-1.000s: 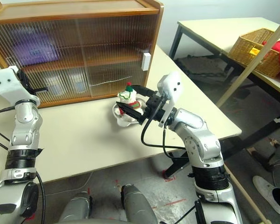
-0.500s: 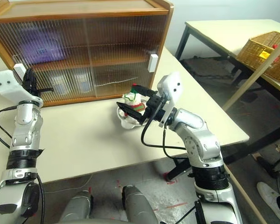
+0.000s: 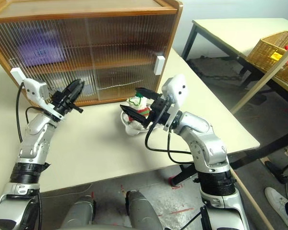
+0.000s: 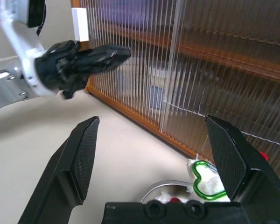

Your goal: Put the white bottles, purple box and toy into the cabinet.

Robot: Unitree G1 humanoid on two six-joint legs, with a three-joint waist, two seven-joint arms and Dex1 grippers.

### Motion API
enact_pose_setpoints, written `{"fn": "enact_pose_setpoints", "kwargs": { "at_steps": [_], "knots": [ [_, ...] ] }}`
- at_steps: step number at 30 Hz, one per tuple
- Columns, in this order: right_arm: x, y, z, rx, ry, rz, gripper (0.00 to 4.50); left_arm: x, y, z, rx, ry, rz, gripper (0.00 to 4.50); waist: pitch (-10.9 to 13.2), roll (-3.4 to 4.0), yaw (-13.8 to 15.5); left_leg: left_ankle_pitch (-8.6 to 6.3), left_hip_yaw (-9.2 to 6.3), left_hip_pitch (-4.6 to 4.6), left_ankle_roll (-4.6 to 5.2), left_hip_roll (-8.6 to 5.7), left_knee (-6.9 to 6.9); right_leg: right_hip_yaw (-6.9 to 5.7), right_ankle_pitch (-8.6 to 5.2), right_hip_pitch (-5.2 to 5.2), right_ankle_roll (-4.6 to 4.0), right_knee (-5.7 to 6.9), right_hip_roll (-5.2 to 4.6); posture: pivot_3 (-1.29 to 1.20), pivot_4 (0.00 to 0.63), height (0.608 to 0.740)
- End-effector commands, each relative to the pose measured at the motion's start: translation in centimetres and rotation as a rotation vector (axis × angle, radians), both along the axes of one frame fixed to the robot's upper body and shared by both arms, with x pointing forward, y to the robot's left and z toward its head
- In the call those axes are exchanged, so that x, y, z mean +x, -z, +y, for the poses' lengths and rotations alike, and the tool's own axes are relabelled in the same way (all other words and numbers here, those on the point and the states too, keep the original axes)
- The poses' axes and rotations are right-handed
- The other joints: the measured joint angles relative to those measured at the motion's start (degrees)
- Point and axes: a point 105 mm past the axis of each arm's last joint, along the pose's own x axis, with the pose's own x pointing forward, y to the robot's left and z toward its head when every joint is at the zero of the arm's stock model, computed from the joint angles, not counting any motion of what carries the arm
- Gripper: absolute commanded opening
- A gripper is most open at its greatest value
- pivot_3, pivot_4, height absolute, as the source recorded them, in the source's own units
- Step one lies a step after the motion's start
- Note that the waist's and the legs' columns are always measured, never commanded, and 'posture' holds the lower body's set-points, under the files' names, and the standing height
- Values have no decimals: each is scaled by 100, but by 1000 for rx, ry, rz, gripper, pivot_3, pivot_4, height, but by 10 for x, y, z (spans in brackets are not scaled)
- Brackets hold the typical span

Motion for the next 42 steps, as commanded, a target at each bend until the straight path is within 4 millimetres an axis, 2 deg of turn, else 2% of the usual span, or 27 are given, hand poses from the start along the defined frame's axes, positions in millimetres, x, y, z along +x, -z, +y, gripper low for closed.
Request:
{"fn": "enact_pose_setpoints", "kwargs": {
  "at_steps": [1,2,5,7,11,13,20,26,31,38,42],
  "knots": [
    [-1,0,4,-7,-14,1,4500,-5,1,-1,78,100,20,2268,-1,1,-9,0,0,0,1,0,3,0,0,0,0,1,0,-8,69,740],
    [-1,0,4,-7,-14,1,4500,-5,1,1,100,108,22,2693,-3,5,-7,0,0,0,3,0,8,0,1,0,0,5,0,-8,69,740],
    [-1,0,4,-8,-15,4,4500,4,3,22,188,81,51,3810,-5,7,-7,0,-3,-1,4,0,25,0,3,4,2,10,0,-5,69,740],
    [-1,0,3,-8,-14,5,4500,12,0,35,163,72,65,4488,-6,8,1,1,-6,1,6,0,32,0,5,7,1,12,0,-5,69,740],
    [0,0,2,-9,-12,6,4500,26,-18,53,97,38,49,4488,-7,10,12,2,-25,1,7,1,35,0,7,9,-1,12,-4,-2,74,740],
    [0,0,1,-11,-10,8,4500,23,-24,53,75,110,68,4488,-7,10,10,2,-29,0,7,1,35,0,8,8,-1,12,-4,-2,75,740],
    [2,2,-5,-14,5,13,4500,-8,-30,43,56,344,134,4488,-10,15,11,-4,-31,-38,11,1,34,-4,7,-23,1,7,-4,11,84,740],
    [7,0,-13,-19,30,8,4500,-26,-28,42,52,400,177,4488,-10,15,30,-3,-31,-60,11,0,44,-4,11,-47,1,14,-3,28,87,740],
    [23,-13,-35,7,142,-29,4500,-32,-28,46,71,387,178,4488,-10,16,57,-2,-33,-60,11,0,64,-3,21,-43,-4,20,-3,40,90,740],
    [54,-31,-81,47,419,-91,4500,-42,-21,43,68,376,190,4488,-8,21,80,-2,-60,-59,10,1,56,-3,27,-50,-10,20,-6,60,104,740],
    [73,-14,-100,32,541,32,4500,-45,-14,42,66,365,201,4488,-8,22,112,-3,-71,-62,9,4,33,-5,27,-64,-12,19,-6,72,110,740]
  ]
}}
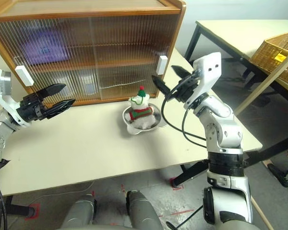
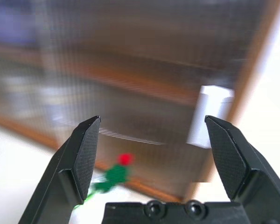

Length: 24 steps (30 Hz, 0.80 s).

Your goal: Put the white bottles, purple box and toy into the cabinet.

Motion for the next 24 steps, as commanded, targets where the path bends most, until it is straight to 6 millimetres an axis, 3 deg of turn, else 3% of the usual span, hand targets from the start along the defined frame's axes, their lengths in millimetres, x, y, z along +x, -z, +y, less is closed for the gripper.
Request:
{"fn": "enact_pose_setpoints", "kwargs": {
  "at_steps": [1,4,14,24],
  "knots": [
    [16,22,-22,15,130,131,4500,-3,3,-2,-2,-8,0,4488,0,0,20,0,0,-1,0,1,-8,1,0,-4,0,-1,0,76,113,740],
    [23,24,-34,41,201,146,3840,-4,4,-2,-2,-22,-5,4500,2,3,59,0,-1,-6,0,4,-22,1,1,-15,-1,-3,-1,81,114,740],
    [32,10,-42,23,244,87,50,-6,4,-4,-15,-25,-2,4500,3,5,111,2,0,-7,-3,4,-51,2,1,-30,-3,-5,3,85,113,740],
    [47,2,-40,11,268,69,18,-6,4,-5,-21,-22,-5,4500,4,6,120,2,-2,-8,-3,13,-57,3,2,-34,-8,-7,0,90,111,740]
  ]
}}
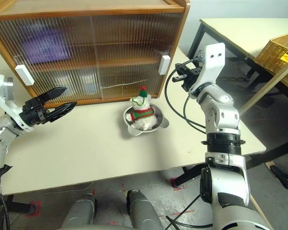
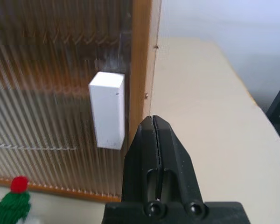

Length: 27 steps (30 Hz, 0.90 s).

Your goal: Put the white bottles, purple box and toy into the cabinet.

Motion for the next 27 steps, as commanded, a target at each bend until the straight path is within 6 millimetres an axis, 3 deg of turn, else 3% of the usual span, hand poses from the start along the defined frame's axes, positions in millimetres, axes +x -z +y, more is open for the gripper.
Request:
{"fn": "enact_pose_setpoints", "kwargs": {
  "at_steps": [1,10,27],
  "knots": [
    [6,2,-3,-5,30,0,18,-3,-2,-2,2,11,-11,4500,0,0,1,0,0,0,0,1,-1,0,0,-1,-1,0,0,92,111,740],
    [14,8,7,8,17,-2,18,-4,-1,-1,20,11,-15,4500,0,1,9,0,-1,0,0,7,-6,0,5,-6,-8,0,2,99,113,740],
    [16,0,32,17,-47,-20,18,-1,5,3,31,8,-16,4500,2,3,-7,0,-3,0,0,14,-13,2,13,-16,-23,1,7,100,111,740]
  ]
}}
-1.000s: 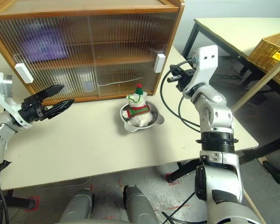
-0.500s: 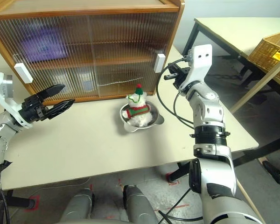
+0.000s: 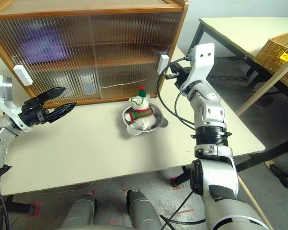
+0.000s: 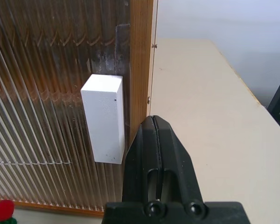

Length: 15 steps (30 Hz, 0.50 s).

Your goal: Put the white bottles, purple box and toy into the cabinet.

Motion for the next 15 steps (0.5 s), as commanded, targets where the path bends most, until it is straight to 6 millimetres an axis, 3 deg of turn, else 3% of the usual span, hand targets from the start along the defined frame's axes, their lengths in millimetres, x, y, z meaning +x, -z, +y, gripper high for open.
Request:
{"fn": "enact_pose_setpoints", "kwargs": {
  "at_steps": [1,15],
  "knots": [
    [0,-9,16,-15,-49,-14,18,0,5,1,8,2,6,4500,0,1,-6,0,0,1,0,0,-1,0,1,-1,-1,1,1,100,111,740],
    [-6,-22,45,-7,-118,-27,18,-1,10,1,2,-1,7,4500,1,2,-10,1,-7,2,1,1,-1,1,6,-3,-7,2,9,104,109,740]
  ]
}}
